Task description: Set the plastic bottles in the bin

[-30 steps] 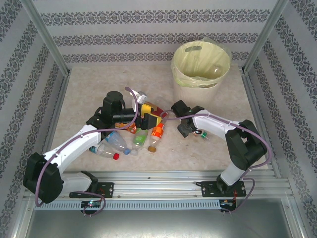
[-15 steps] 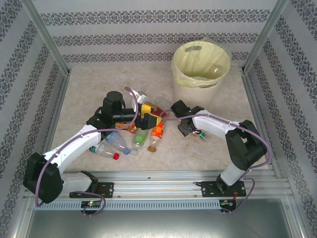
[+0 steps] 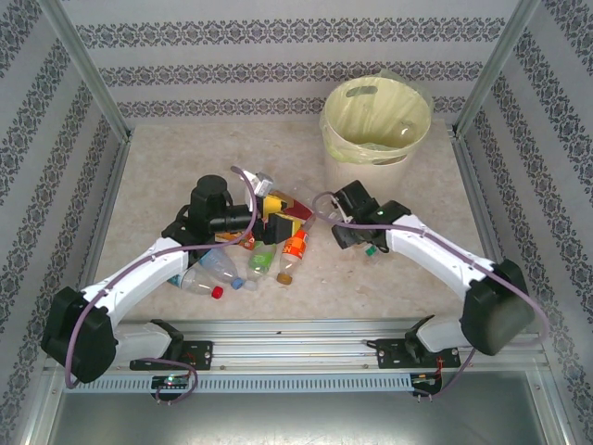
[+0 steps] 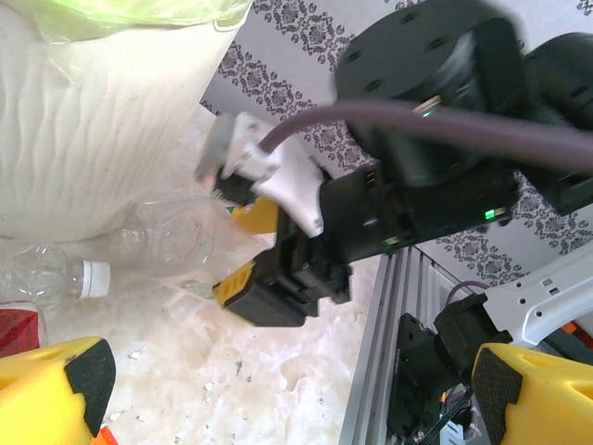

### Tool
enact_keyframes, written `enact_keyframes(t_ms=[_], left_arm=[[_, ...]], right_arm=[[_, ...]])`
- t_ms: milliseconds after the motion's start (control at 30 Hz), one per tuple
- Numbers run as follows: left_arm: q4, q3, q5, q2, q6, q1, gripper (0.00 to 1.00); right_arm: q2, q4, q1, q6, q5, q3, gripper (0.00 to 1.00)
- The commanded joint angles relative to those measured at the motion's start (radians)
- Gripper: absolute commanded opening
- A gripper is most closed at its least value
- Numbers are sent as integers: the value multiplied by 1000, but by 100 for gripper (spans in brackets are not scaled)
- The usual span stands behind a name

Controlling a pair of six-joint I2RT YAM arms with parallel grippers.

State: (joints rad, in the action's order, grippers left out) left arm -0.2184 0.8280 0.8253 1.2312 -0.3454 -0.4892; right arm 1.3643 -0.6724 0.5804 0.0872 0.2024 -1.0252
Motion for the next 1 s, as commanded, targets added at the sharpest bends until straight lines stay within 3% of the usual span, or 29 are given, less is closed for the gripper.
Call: enact_keyframes(t_ms=[0,400,967], left_arm=[[-129,-22,-14,-29,-42,2,100],[-183,-49,-44,-58,-70,12,100],[-207,-100,-168,-165,-43,41,100]], right_arm=[[-88,-35,2,69,-56,-23,63],[-260,-36,-55,184,-198,-184,63],[-154,-6,-243,234,-366,-569,62]])
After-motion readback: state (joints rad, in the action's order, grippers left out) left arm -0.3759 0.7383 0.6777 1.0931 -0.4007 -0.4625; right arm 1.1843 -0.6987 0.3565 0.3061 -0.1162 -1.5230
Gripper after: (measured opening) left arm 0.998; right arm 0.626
